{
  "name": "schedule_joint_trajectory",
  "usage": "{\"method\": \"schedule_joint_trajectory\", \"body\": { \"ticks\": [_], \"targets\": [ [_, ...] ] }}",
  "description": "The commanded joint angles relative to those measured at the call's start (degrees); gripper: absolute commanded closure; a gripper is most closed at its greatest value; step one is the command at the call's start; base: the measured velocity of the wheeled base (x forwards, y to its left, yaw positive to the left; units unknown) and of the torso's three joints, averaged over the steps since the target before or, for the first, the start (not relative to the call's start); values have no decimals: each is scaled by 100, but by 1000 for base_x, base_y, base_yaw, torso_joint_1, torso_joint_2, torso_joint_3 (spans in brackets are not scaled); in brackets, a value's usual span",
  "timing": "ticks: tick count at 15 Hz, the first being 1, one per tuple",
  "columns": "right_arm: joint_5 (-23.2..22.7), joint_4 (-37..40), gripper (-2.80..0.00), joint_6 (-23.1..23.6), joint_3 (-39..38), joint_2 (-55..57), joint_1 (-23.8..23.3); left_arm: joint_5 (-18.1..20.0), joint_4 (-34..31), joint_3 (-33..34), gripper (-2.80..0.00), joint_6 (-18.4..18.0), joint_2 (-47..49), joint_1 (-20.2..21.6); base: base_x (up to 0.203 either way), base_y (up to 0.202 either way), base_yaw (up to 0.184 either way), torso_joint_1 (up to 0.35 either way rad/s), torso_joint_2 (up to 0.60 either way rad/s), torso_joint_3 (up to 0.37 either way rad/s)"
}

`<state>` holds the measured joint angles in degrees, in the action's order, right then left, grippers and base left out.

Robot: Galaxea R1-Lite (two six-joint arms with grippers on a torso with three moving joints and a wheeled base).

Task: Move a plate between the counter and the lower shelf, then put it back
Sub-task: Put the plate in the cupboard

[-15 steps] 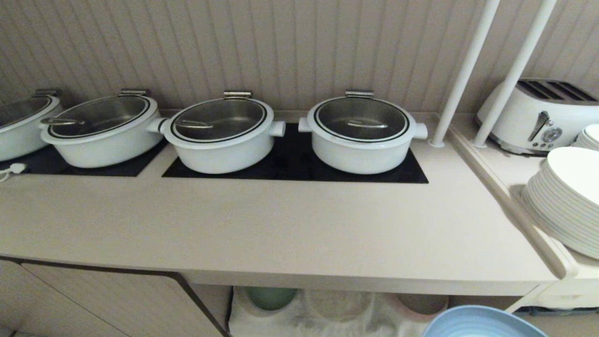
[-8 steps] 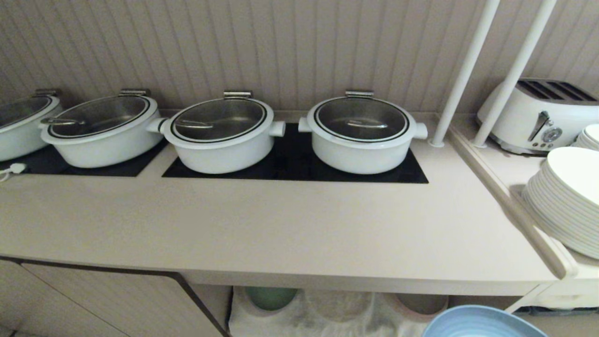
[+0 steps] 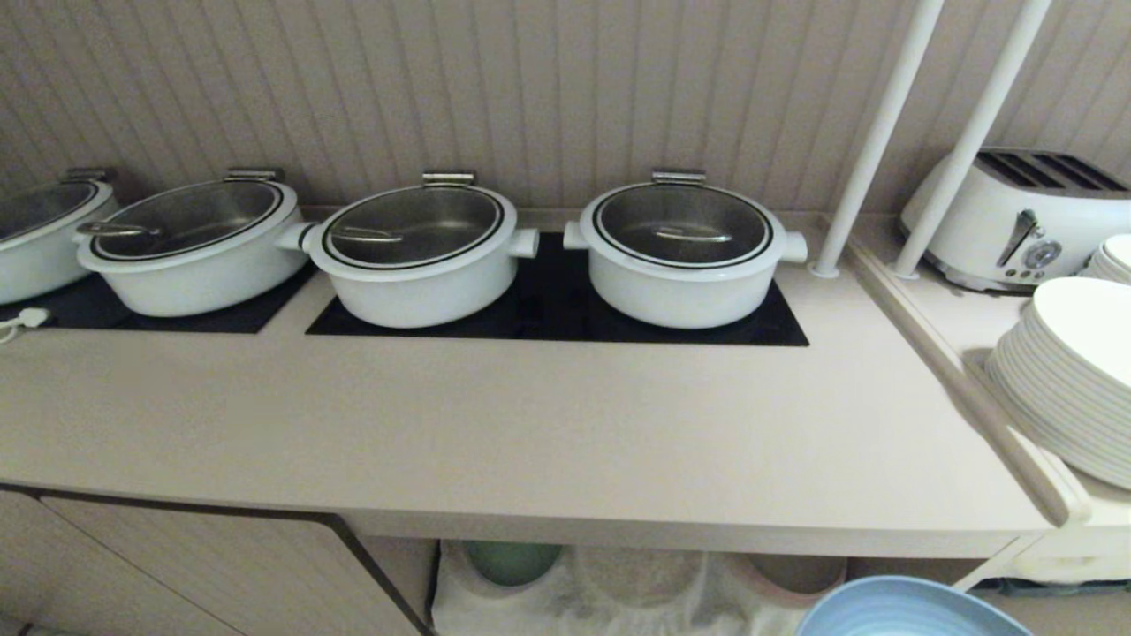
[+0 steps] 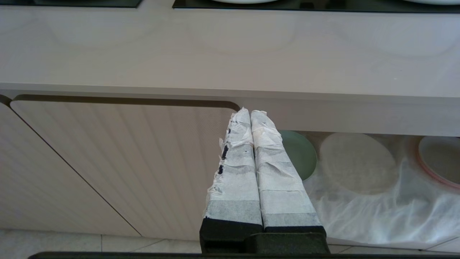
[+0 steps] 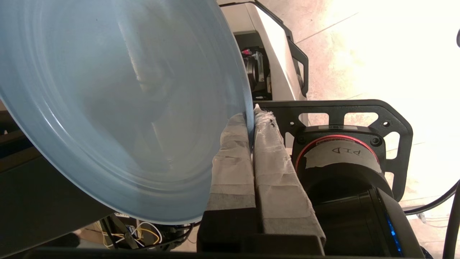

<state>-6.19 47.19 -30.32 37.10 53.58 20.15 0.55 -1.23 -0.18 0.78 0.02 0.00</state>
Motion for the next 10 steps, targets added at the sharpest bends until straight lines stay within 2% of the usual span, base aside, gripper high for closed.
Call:
{"method": "schedule_joint_trajectory", "body": {
  "ticks": [1,10],
  "targets": [
    [-5,27,0,-18,6,12,6,-5,0,1,0,1,-2,0,0,0,0,0,0,0],
    [-5,27,0,-20,-9,12,6,-2,0,1,0,1,-2,0,0,0,0,0,0,0]
  ]
}}
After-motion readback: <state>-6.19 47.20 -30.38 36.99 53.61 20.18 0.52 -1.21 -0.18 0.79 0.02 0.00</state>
